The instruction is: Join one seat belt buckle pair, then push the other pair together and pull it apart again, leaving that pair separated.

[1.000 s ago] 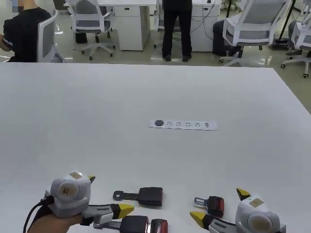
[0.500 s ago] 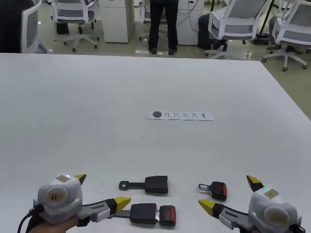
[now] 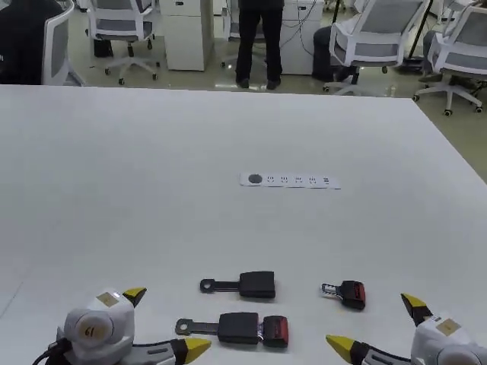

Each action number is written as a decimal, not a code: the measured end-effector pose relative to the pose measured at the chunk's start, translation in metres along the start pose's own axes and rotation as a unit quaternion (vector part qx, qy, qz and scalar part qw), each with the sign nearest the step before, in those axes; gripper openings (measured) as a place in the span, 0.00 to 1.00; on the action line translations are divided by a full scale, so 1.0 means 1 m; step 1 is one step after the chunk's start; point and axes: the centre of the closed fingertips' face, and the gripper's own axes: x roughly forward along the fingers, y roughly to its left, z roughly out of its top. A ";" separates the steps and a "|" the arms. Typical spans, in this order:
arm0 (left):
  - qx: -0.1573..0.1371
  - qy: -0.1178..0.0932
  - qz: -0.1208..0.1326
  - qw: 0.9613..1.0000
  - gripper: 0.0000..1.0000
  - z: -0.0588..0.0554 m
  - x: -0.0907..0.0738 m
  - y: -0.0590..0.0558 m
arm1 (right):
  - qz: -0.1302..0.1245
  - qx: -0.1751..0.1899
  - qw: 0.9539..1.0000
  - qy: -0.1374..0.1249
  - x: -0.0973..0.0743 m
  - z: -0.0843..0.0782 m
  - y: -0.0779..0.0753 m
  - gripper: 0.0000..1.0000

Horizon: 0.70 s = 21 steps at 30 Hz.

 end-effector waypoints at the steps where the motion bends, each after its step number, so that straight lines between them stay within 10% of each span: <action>1: 0.001 0.000 -0.003 1.000 1.00 0.000 0.000 -0.001 | 0.007 -0.002 1.000 -0.002 -0.002 0.002 0.001 0.99; 21: 0.013 -0.012 -0.017 1.000 1.00 0.016 -0.009 -0.003 | 0.047 -0.028 0.998 -0.004 -0.006 0.001 0.002 1.00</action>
